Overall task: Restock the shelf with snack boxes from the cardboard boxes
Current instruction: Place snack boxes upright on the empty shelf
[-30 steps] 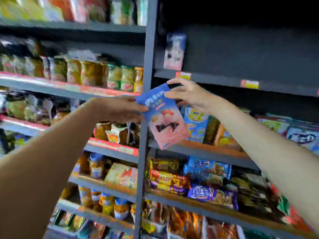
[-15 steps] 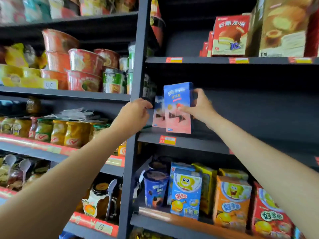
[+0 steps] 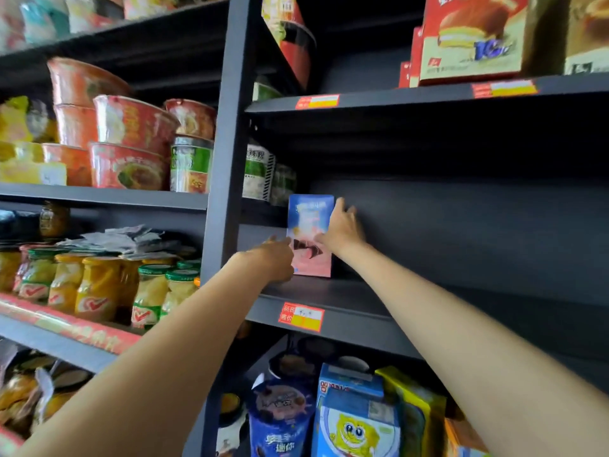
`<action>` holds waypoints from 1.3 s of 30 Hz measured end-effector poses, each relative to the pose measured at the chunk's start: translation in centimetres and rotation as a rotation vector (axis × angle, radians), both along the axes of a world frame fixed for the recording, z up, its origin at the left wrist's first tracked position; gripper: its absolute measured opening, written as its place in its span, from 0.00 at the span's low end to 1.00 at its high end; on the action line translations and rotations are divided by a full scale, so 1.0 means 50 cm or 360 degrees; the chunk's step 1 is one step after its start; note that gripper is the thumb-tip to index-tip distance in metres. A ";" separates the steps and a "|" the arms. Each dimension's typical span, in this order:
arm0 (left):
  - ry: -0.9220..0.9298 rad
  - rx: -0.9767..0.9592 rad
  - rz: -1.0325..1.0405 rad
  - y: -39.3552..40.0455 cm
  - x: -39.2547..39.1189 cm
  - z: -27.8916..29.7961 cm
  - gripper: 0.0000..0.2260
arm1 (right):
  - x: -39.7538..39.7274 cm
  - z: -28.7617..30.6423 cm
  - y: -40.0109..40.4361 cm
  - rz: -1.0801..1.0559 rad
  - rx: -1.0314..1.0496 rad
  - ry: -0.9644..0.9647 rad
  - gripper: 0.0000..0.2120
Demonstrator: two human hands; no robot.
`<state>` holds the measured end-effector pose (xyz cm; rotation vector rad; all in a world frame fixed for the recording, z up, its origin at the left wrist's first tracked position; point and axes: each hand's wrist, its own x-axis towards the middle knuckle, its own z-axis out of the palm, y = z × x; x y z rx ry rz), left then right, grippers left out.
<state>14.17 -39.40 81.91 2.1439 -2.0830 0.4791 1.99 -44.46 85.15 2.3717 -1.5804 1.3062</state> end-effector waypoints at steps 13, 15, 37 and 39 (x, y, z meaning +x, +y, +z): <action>0.0178 0.0088 0.0124 -0.011 0.000 0.017 0.22 | -0.002 -0.010 0.037 0.0074 -0.0077 0.0489 0.12; 0.0186 0.0003 0.0038 0.002 -0.004 0.014 0.21 | -0.006 -0.010 0.055 0.0019 -0.0074 0.0497 0.12; 0.0653 0.0142 -0.0406 0.563 0.188 -1.046 0.16 | 0.099 -1.035 0.549 0.0856 0.0848 0.0776 0.08; 0.0699 0.0724 -0.0177 0.640 0.186 -1.198 0.16 | 0.081 -1.208 0.591 0.0935 0.1354 0.1123 0.08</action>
